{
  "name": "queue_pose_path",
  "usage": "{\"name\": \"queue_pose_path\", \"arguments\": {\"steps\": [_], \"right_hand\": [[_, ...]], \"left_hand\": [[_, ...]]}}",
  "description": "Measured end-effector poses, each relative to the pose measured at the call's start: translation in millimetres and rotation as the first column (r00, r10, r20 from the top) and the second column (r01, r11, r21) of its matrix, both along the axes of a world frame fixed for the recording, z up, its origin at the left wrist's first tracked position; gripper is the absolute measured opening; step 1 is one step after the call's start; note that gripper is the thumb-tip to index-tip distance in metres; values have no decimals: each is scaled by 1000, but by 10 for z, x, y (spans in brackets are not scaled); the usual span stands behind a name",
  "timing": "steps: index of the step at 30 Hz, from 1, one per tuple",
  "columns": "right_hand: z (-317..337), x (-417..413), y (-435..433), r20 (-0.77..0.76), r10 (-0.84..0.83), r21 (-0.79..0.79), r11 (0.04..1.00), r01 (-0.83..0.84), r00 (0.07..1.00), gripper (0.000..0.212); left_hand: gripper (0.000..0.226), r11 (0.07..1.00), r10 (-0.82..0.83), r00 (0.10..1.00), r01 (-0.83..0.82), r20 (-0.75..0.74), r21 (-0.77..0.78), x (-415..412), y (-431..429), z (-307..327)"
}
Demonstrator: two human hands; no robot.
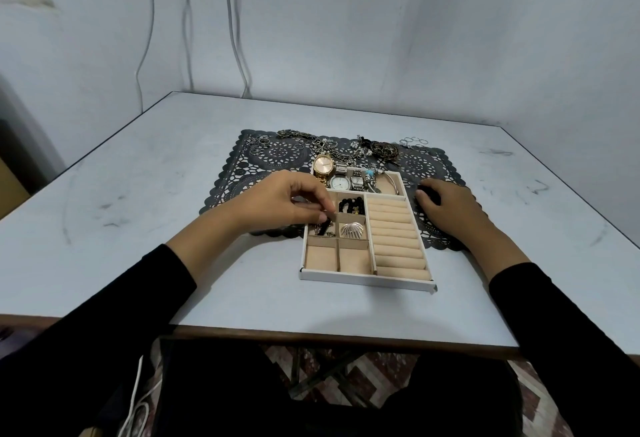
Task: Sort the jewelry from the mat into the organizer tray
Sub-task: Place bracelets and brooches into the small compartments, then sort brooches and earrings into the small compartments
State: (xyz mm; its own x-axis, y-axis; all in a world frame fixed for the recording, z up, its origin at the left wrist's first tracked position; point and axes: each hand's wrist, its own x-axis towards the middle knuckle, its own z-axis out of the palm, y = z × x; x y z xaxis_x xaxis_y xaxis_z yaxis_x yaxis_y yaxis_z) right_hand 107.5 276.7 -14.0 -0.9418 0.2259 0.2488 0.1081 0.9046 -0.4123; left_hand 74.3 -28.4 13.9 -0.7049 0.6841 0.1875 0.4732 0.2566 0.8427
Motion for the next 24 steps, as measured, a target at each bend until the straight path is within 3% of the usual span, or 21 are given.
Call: {"name": "queue_pose_path", "arguments": {"steps": [5, 9, 15, 18, 24], "right_hand": [[-1, -6, 10, 0, 0, -5, 1000, 0, 1000, 37], [1, -30, 34, -8, 4, -23, 1000, -4, 1000, 38], [35, -159, 94, -56, -18, -47, 999, 16, 998, 40], [40, -271, 135, -50, -19, -60, 998, 16, 999, 42], [46, -568, 178, -70, 4, -58, 998, -8, 998, 45]], "left_hand": [[14, 999, 22, 1000, -22, 9, -25, 10, 26, 23], [21, 995, 69, 993, -76, 100, 62, -17, 10, 43], [21, 935, 332, 943, -326, -17, 140, -311, 18, 31], [25, 910, 409, 893, -415, -190, 9, -592, 13, -50], [44, 823, 295, 865, -446, -406, -352, -1110, 47, -219]]}}
